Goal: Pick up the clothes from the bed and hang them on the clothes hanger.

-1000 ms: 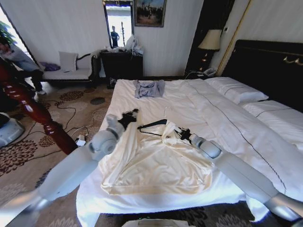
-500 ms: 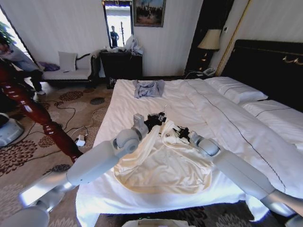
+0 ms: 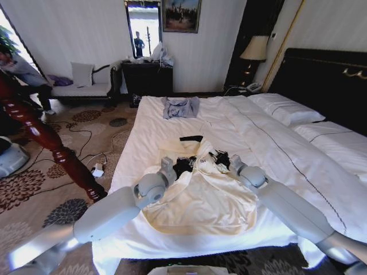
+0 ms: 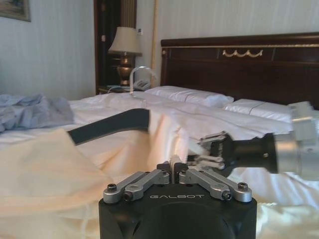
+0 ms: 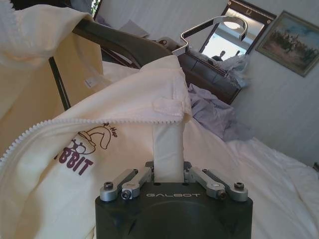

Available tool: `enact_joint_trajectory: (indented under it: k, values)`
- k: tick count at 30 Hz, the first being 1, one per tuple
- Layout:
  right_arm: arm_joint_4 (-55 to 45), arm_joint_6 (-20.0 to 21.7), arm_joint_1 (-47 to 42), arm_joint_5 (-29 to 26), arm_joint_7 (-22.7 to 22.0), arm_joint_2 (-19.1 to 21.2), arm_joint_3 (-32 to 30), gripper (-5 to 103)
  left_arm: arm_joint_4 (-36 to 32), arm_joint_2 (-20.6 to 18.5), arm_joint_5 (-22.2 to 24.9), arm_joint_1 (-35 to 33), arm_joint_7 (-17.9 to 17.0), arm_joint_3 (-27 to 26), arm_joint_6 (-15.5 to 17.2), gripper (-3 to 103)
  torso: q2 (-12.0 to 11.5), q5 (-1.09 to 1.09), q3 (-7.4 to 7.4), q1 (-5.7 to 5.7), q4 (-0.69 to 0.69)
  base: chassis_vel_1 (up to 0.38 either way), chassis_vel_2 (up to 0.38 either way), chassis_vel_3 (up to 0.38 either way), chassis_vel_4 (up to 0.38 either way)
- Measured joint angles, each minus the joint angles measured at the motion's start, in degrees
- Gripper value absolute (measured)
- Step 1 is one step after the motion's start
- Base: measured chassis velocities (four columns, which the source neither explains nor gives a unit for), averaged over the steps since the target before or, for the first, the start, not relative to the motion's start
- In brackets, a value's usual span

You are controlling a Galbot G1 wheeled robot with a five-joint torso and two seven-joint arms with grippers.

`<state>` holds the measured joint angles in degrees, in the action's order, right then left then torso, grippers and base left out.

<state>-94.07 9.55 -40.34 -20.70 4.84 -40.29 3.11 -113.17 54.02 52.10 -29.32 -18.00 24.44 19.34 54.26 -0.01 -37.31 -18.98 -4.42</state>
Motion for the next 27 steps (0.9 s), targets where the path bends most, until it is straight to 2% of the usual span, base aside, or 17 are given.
enact_joint_trajectory:
  k: [1, 3, 4, 8, 9, 10, 14, 16, 20, 21, 24, 27]
  values:
    - [-0.08, -0.18, -0.39, 0.33, -0.06, -0.03, -0.23, 18, -0.11, -0.08, -0.15, -0.12, -0.09, -0.04, 0.16, 8, 0.00, 0.00, 0.00, 0.00, 0.00, 0.000, 0.000, 0.000, 0.000]
    - [-0.36, -0.56, -1.65, 1.08, -0.38, -0.39, -1.33, 18, -0.55, -0.08, -0.97, -0.64, -0.55, -0.35, 0.55, 20, 0.00, 0.00, 0.00, 0.00, 0.00, 0.000, 0.000, 0.000, 0.000]
    - [-0.36, -0.56, -1.65, 1.08, -0.38, -0.39, -1.33, 18, -0.55, -0.08, -0.97, -0.64, -0.55, -0.35, 0.55, 20, 0.00, 0.00, 0.00, 0.00, 0.00, 0.000, 0.000, 0.000, 0.000]
    - [-0.47, -1.16, -2.56, 1.86, -0.49, -0.50, -2.35, 18, -1.57, -0.61, -1.92, -1.52, -1.03, -2.06, 0.45, 40, 0.00, 0.00, 0.00, 0.00, -0.01, 0.000, 0.000, 0.000, 0.000]
    - [-0.47, -1.16, -2.56, 1.86, -0.49, -0.50, -2.35, 18, -1.57, -0.61, -1.92, -1.52, -1.03, -2.06, 0.45, 40, 0.00, 0.00, 0.00, 0.00, -0.01, 0.000, 0.000, 0.000, 0.000]
    - [-0.47, -1.28, -2.62, 2.01, -0.53, -0.55, -2.43, 18, -1.99, -1.10, -1.96, -1.62, -1.00, -2.44, 0.44, 40, 0.00, 0.00, 0.00, 0.00, -0.01, 0.000, 0.000, 0.000, 0.000]
    - [-0.34, -1.49, -2.57, 2.24, -0.87, -1.07, -2.66, 18, -4.12, -4.10, -2.46, -2.90, 0.38, -4.66, -0.38, 62, 0.00, 0.00, 0.00, 0.00, 0.00, 0.000, 0.000, 0.000, 0.000]
    - [-0.30, -1.50, -2.51, 2.24, -0.87, -1.10, -2.67, 18, -4.56, -4.62, -2.46, -3.29, 0.47, -5.28, -0.62, 62, 0.00, 0.00, 0.00, 0.00, 0.00, 0.000, 0.000, 0.000, 0.000]
    - [-0.26, -1.58, -2.37, 2.24, -0.88, -1.10, -2.93, 18, -7.39, -7.76, -1.59, -5.33, 0.54, -9.02, -1.02, 84, 0.00, 0.00, 0.00, 0.00, 0.00, 0.000, 0.000, 0.000, 0.000]
    - [-0.26, -1.58, -2.37, 2.24, -0.88, -1.10, -2.93, 18, -7.39, -7.76, -1.59, -5.33, 0.54, -9.02, -1.02, 84, 0.00, 0.00, 0.00, 0.00, 0.00, 0.000, 0.000, 0.000, 0.000]
    - [-0.33, -1.59, -2.34, 2.19, -0.87, -1.14, -2.98, 18, -9.86, -10.48, 0.18, -6.56, 0.50, -11.48, -0.92, 98, 0.00, 0.00, 0.00, 0.00, 0.00, 0.000, 0.000, 0.000, 0.000]
    - [-0.39, -1.59, -2.26, 2.17, -0.88, -1.22, -2.98, 18, -11.10, -12.05, 0.50, -7.27, 0.58, -11.69, -0.71, 100, 0.00, 0.00, 0.00, 0.00, 0.00, 0.000, 0.000, 0.000, 0.000]
